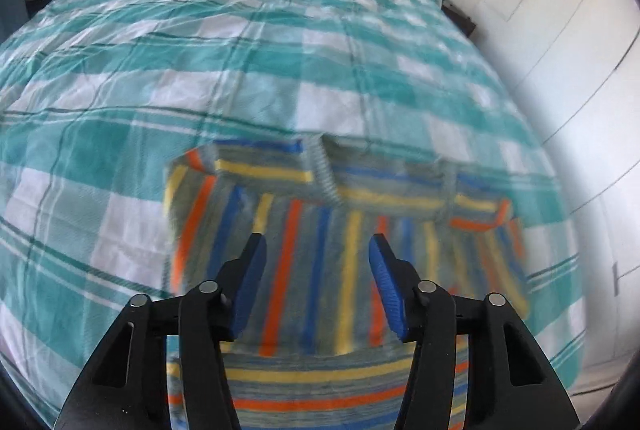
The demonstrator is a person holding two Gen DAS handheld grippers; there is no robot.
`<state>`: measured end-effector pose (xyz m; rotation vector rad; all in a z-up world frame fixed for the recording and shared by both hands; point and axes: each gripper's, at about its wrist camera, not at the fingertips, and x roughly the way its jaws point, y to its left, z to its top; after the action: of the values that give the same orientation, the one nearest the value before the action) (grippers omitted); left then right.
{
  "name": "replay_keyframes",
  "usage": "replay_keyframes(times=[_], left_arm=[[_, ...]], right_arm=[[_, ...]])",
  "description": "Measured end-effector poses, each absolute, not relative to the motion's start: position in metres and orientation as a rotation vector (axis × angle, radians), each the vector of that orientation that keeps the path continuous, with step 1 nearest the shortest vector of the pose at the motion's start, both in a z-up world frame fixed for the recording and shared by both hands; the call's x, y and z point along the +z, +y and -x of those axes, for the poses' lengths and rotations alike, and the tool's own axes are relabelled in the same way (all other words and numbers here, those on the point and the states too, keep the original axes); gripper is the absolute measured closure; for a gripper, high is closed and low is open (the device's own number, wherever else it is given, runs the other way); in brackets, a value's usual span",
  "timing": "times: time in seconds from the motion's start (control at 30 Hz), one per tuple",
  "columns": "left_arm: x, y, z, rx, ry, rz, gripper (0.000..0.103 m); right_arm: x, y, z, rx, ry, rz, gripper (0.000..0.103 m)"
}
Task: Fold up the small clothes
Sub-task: 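Fold the sleeve across the sweater body with the left gripper and release, then lower both grippers open onto the sweater hem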
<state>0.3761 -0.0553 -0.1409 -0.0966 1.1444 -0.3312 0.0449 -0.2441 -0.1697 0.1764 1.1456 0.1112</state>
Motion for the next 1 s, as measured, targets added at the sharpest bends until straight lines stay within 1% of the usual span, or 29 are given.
replay_keyframes(times=[0.03,0.07,0.1,0.13,0.17,0.2,0.27,0.3,0.33,0.4,0.43,0.5,0.53,0.57,0.6,0.63,0.67,0.8,0.87,0.93,0.97,1.0], left_arm=[[-0.163,-0.052,-0.368,-0.278,1.184,-0.033,0.081],[-0.185,-0.046,-0.362,-0.202,1.232,-0.152,0.096],[-0.206,-0.028,-0.355,-0.123,1.274,-0.222,0.100],[-0.209,-0.009,-0.350,-0.079,1.256,-0.198,0.100],[-0.208,0.011,-0.348,-0.014,1.251,-0.167,0.100],[-0.203,0.036,-0.347,-0.001,1.257,-0.058,0.100],[-0.188,0.065,-0.347,-0.062,1.241,0.123,0.095],[-0.179,0.073,-0.348,-0.093,1.218,0.176,0.080],[-0.170,0.077,-0.349,-0.120,1.195,0.208,0.053],[-0.158,0.073,-0.352,-0.177,1.164,0.239,0.031],[-0.157,0.065,-0.355,-0.205,1.163,0.247,0.027],[-0.167,0.046,-0.358,-0.266,1.207,0.246,0.025],[-0.179,0.031,-0.361,-0.278,1.248,0.213,0.027],[-0.189,0.019,-0.359,-0.249,1.270,0.131,0.033],[-0.203,0.006,-0.353,-0.154,1.287,-0.044,0.056],[-0.211,0.001,-0.346,-0.121,1.272,-0.126,0.057],[-0.210,0.001,-0.339,-0.094,1.220,-0.151,0.057],[-0.202,0.002,-0.330,-0.055,1.190,-0.141,0.055],[-0.192,0.002,-0.324,-0.055,1.186,-0.129,0.052],[-0.179,0.006,-0.310,-0.050,1.173,-0.114,0.035],[-0.172,0.009,-0.299,-0.066,1.156,-0.100,0.032],[-0.165,0.013,-0.286,-0.092,1.138,-0.091,0.025]], right_arm=[[-0.170,-0.244,-0.045,0.111,1.148,-0.176,0.000],[-0.170,-0.244,-0.045,0.111,1.149,-0.173,0.000],[-0.170,-0.244,-0.045,0.112,1.149,-0.172,0.000],[-0.170,-0.244,-0.045,0.113,1.149,-0.173,0.000],[-0.170,-0.245,-0.045,0.113,1.148,-0.174,0.000],[-0.170,-0.245,-0.044,0.114,1.148,-0.174,0.000],[-0.170,-0.245,-0.044,0.116,1.146,-0.171,0.000],[-0.170,-0.245,-0.044,0.115,1.147,-0.169,0.000],[-0.170,-0.245,-0.045,0.114,1.148,-0.169,0.000],[-0.171,-0.245,-0.046,0.109,1.150,-0.167,0.000],[-0.172,-0.244,-0.047,0.106,1.152,-0.166,0.000],[-0.172,-0.242,-0.049,0.100,1.154,-0.159,0.000],[-0.172,-0.241,-0.049,0.098,1.155,-0.153,0.000],[-0.172,-0.241,-0.049,0.097,1.156,-0.147,0.000],[-0.173,-0.240,-0.048,0.097,1.156,-0.141,0.000],[-0.173,-0.240,-0.048,0.098,1.156,-0.135,0.000],[-0.173,-0.239,-0.048,0.100,1.156,-0.129,0.000],[-0.174,-0.239,-0.046,0.106,1.159,-0.109,0.000],[-0.175,-0.238,-0.046,0.104,1.164,-0.099,0.000],[-0.171,-0.239,-0.046,0.101,1.162,-0.104,0.000],[-0.169,-0.239,-0.045,0.100,1.157,-0.114,0.000],[-0.165,-0.241,-0.043,0.095,1.147,-0.129,0.000]])
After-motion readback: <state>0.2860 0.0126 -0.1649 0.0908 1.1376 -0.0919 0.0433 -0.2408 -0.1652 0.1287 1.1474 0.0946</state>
